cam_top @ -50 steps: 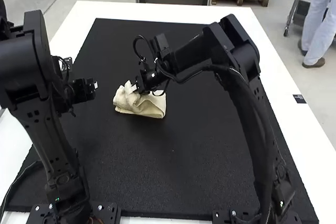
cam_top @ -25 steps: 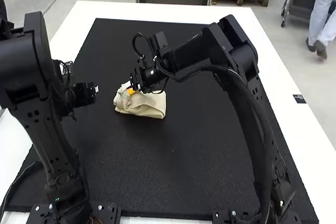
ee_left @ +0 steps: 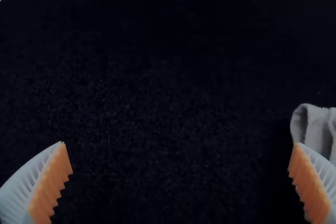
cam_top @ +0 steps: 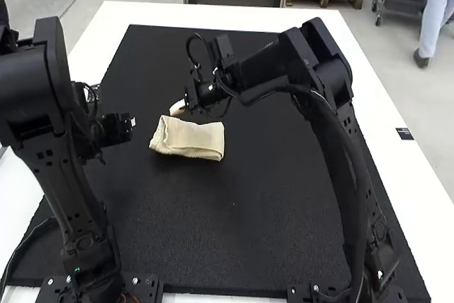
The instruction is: Fold the towel.
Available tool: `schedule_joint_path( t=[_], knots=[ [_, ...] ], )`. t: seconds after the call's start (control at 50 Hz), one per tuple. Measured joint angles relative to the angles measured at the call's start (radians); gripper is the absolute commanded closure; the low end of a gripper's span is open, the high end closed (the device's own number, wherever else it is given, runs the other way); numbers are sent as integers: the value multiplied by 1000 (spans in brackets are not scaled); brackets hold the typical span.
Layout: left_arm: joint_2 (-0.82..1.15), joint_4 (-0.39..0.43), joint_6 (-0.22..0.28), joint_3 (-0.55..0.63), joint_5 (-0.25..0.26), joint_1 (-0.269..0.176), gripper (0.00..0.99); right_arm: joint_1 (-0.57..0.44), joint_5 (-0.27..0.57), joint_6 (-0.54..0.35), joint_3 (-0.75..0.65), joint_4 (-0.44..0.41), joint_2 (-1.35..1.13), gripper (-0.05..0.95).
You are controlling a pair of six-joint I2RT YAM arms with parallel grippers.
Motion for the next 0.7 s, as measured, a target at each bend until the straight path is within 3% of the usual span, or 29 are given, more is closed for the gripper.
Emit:
schedule_joint_path(
  t=[0.22, 0.7],
  knots=[
    [0, 7, 0, 0, -8, 0, 30, 0, -12, 5, -65, 40, 0, 920],
    [0, 26, 0, 0, -11, 0, 30, 0, -18, 5, -154, 210, 14, 920]
  ],
)
